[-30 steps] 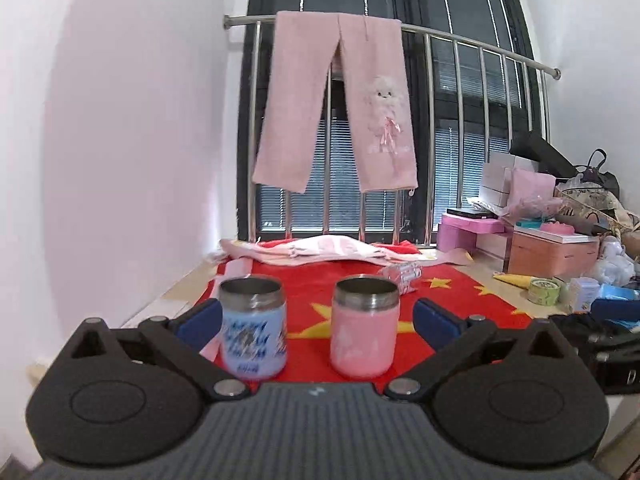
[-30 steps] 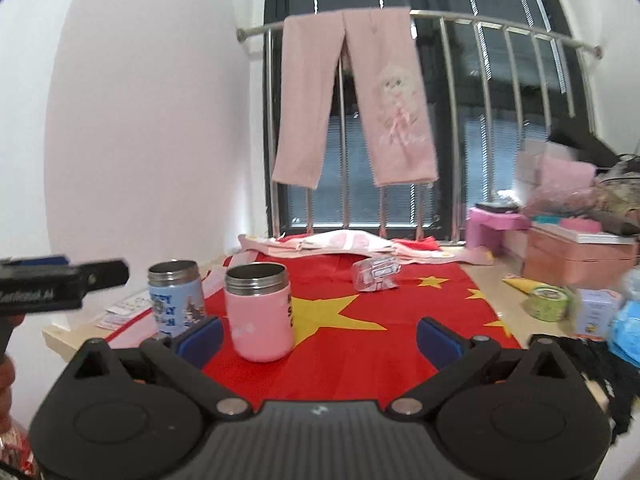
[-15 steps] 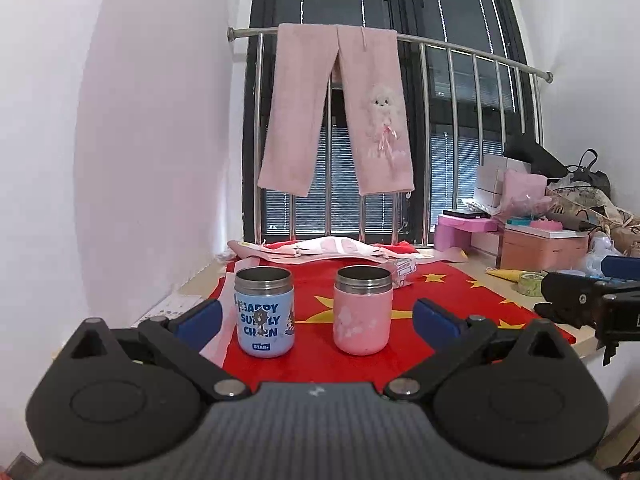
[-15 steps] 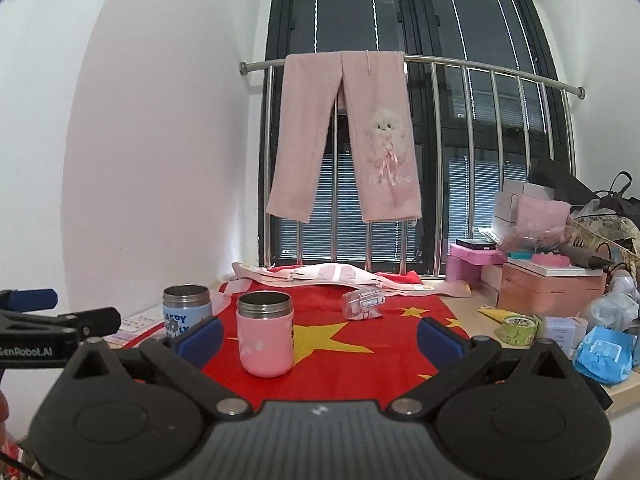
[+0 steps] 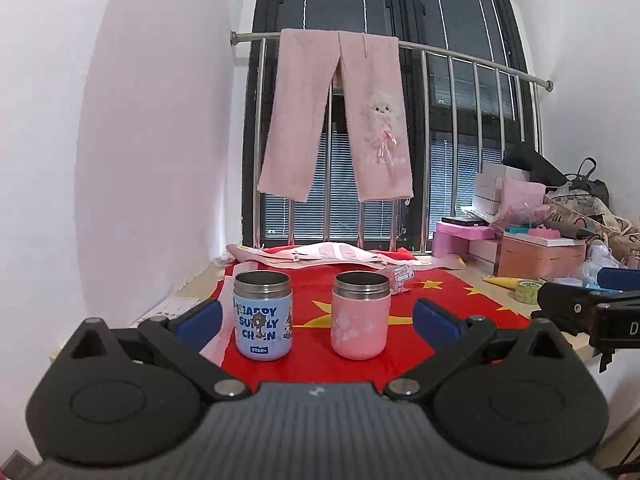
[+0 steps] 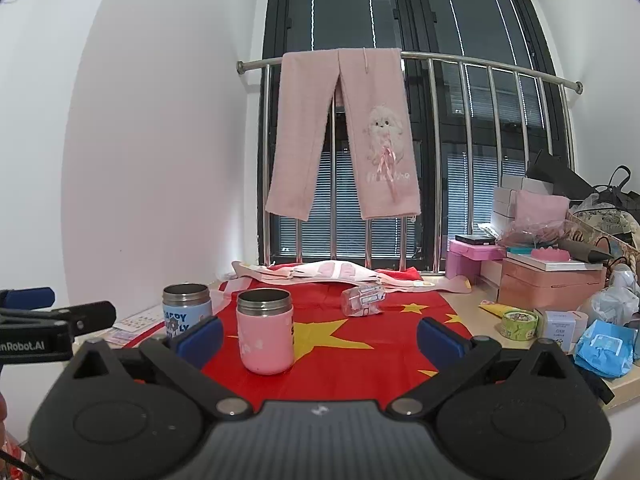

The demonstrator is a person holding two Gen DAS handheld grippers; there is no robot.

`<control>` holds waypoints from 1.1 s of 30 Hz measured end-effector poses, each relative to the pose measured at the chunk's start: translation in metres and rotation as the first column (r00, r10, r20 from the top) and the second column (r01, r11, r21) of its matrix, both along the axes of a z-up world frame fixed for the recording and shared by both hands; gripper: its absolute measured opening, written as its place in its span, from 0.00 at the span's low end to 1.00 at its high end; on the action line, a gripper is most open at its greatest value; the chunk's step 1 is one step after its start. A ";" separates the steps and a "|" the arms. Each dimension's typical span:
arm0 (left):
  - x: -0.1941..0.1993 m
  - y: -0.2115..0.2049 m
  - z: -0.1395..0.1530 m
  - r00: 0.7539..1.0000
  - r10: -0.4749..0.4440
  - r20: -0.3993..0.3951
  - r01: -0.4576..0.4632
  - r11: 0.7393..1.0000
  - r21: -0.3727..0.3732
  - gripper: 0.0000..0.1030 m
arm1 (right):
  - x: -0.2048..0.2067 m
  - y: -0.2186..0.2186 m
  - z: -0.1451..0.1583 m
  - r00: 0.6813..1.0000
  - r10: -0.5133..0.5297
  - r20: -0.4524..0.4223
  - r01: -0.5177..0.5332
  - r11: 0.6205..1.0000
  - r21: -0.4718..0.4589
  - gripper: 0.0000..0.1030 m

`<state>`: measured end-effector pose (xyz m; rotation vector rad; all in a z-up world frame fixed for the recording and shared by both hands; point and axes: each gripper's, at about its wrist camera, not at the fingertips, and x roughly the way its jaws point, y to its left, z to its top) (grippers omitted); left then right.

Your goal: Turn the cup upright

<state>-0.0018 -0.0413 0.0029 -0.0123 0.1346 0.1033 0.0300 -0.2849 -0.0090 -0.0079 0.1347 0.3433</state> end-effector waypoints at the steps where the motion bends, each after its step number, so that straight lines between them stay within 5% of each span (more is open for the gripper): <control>1: 0.000 0.000 0.000 1.000 0.001 0.000 -0.001 1.000 0.000 1.00 | 0.000 0.000 0.000 1.000 -0.001 0.000 0.001 1.000 0.000 1.00; 33: -0.001 0.001 -0.001 1.000 -0.006 0.006 0.006 1.000 -0.009 1.00 | 0.000 0.002 -0.002 1.000 0.005 -0.005 -0.005 1.000 -0.003 1.00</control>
